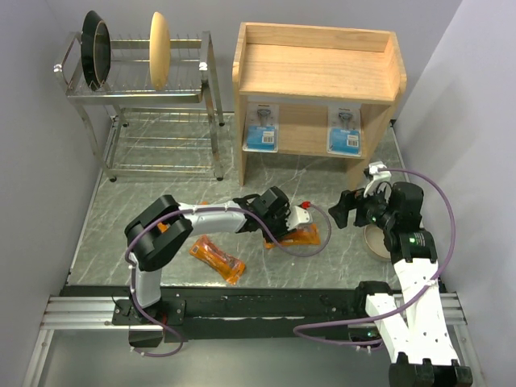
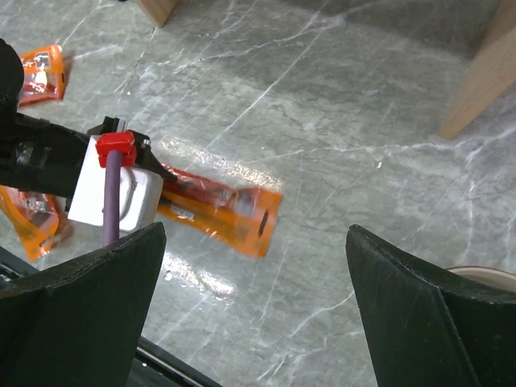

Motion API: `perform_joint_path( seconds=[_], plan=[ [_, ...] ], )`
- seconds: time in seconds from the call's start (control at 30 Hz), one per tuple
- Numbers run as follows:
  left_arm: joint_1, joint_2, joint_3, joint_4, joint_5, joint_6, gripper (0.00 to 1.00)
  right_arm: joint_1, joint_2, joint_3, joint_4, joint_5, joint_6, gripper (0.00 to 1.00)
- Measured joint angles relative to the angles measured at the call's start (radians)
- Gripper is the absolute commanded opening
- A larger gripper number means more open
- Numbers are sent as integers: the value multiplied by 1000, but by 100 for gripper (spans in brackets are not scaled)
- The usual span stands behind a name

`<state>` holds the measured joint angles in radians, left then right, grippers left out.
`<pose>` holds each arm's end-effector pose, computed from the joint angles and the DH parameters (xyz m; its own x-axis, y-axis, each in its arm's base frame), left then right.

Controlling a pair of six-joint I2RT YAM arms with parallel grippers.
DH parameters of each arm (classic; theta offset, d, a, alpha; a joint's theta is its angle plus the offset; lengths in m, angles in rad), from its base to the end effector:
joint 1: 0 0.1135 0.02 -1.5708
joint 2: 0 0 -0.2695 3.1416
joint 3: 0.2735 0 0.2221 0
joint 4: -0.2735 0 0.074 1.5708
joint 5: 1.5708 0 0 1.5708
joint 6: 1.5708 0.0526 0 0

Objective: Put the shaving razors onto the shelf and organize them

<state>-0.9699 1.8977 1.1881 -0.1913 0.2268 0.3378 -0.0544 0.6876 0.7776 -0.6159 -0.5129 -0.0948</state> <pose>0.2083 -0.3248 0.1767 -0.1256 0.7544 -0.6442 0.9796 0.1968 0.0395 0.1242 0.0191 0.3034 -0.4634 -0.0574 -0.8843 -0.4221 0.8917 0.1634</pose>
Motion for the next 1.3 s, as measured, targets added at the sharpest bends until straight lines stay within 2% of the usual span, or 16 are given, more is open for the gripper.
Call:
perform_joint_path(
  seconds=[0.13, 0.23, 0.5, 0.57, 0.8, 0.9, 1.1, 1.3],
  plan=[
    [3, -1, 12, -15, 18, -23, 11, 0, 11, 1, 0, 0, 16, 100],
    [28, -38, 28, -18, 96, -68, 8, 0, 18, 13, -9, 1, 23, 100],
    [234, -293, 45, 34, 398, -330, 4, 0, 19, 135, -81, 34, 103, 100],
    [264, -340, 61, 83, 455, -402, 2, -1, 29, 176, -91, 24, 121, 100],
    [315, -428, 61, 433, 654, -698, 1, -3, 80, 315, -118, -61, 132, 100],
    [331, -429, 61, 582, 679, -837, 1, -10, 116, 399, -111, -174, 150, 100],
    [373, -383, 123, 725, 726, -1009, 1, -11, 177, 459, -2, -404, 253, 100],
    [386, -282, 255, 789, 800, -1075, 1, 13, 260, 452, 261, -521, 407, 100]
  ],
)
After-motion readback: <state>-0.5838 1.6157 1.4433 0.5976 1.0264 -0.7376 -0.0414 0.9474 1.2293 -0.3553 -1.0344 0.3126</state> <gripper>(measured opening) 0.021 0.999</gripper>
